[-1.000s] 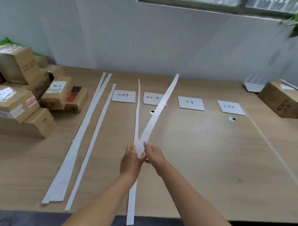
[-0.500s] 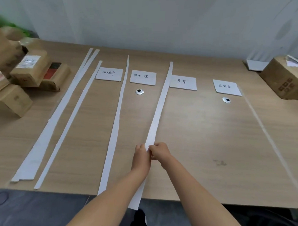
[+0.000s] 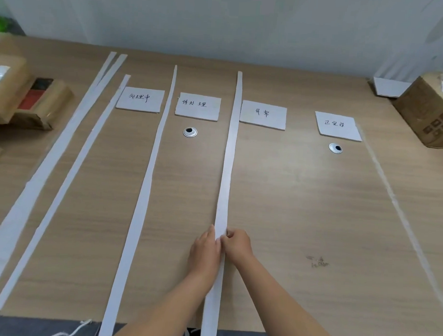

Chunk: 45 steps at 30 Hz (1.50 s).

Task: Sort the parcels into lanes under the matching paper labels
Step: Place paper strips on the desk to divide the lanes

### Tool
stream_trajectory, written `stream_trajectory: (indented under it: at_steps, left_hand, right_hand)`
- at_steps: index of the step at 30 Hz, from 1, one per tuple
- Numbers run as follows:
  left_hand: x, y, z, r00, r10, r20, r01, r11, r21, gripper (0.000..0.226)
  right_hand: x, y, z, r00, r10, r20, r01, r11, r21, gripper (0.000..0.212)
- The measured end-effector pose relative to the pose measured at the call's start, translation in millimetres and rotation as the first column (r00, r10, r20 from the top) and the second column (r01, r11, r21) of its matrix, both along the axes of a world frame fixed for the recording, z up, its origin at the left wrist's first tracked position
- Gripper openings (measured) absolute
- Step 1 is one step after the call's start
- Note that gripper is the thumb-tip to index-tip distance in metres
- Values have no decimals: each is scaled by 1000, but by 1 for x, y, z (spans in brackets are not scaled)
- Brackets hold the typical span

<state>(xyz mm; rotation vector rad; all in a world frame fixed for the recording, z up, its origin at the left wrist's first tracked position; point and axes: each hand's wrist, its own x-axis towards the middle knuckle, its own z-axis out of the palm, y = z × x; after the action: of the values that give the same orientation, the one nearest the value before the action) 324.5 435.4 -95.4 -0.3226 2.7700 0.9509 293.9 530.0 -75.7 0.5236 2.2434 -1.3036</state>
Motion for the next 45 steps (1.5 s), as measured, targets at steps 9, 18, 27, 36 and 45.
stream_trajectory:
  at_steps: [9,18,27,36,45]
  left_hand:
    - [-5,6,-7,998,-29,-52,28,1000,-8,28]
    - [-12,7,-7,998,-41,39,49,972,-230,28]
    - [-15,7,4,992,-61,113,79,984,-162,21]
    - [0,17,-8,997,3,72,6,992,-127,51]
    - [6,22,2,988,-23,152,56,974,-221,55]
  right_hand:
    - [-4,20,4,991,109,-82,-109,994,-3,27]
    - [-4,21,-12,986,148,-73,-149,989,-9,17]
    - [-3,31,-2,978,207,-6,-207,975,-80,21]
    - [7,33,-17,965,254,-61,-257,964,-67,16]
    - [13,41,-10,963,265,-38,-268,953,-140,28]
